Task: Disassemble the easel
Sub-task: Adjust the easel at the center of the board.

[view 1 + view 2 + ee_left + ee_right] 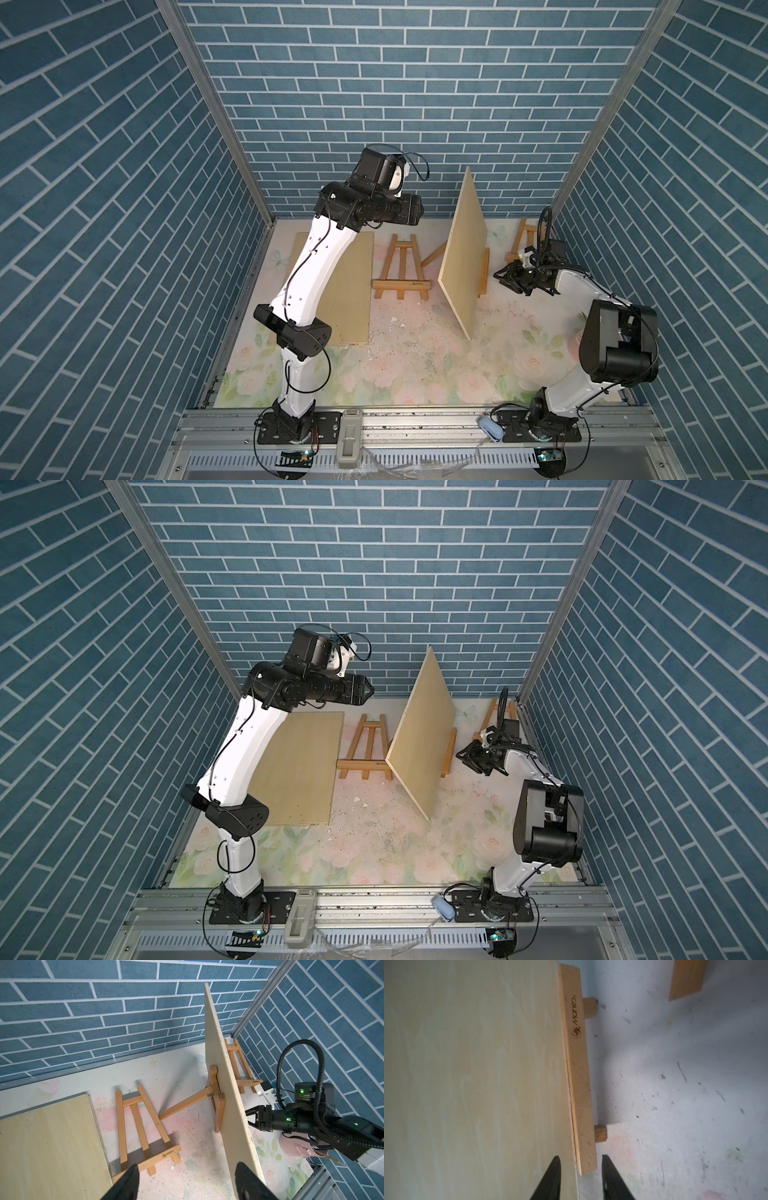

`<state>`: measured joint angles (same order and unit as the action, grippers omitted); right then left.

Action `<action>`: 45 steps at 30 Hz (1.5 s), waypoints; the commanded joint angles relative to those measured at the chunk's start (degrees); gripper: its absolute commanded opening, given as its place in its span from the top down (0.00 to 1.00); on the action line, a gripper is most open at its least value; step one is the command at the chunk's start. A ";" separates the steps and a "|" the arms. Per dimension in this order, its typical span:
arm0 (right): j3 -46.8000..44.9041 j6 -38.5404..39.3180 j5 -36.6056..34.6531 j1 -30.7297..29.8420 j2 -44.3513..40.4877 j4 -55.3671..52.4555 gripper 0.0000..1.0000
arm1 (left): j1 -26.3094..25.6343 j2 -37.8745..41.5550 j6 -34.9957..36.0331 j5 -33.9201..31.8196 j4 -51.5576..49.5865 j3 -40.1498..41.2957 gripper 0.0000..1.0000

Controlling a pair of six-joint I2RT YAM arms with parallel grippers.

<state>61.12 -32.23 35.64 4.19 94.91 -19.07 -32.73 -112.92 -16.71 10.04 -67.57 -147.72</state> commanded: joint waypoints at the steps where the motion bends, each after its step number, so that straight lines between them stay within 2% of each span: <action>1: 2.08 -1.90 1.15 -0.21 2.75 3.74 0.65 | 0.57 1.17 0.89 0.94 -1.39 2.04 0.26; 7: 4.67 -1.33 1.15 -0.58 8.05 4.77 0.64 | 1.26 1.05 0.54 1.40 -0.96 2.70 0.26; 22: 4.50 -2.93 3.62 -1.80 12.03 10.59 0.66 | 2.30 1.54 0.80 0.06 -2.83 3.49 0.26; 31: 3.95 -3.45 4.52 -3.09 14.50 12.78 0.76 | 2.61 1.48 0.87 0.06 -3.51 3.52 0.26; 37: 3.20 -3.09 5.01 -3.44 14.69 13.41 0.88 | 2.67 1.43 0.61 0.15 -3.79 3.46 0.26; 45: 2.52 1.97 4.89 -3.31 14.34 6.60 0.99 | 2.67 2.31 0.45 -0.29 -4.50 4.22 0.26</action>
<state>64.88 -32.88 39.24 1.67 108.22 -7.25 -30.37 -112.18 -16.67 10.24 -70.32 -144.42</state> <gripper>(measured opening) 0.219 0.740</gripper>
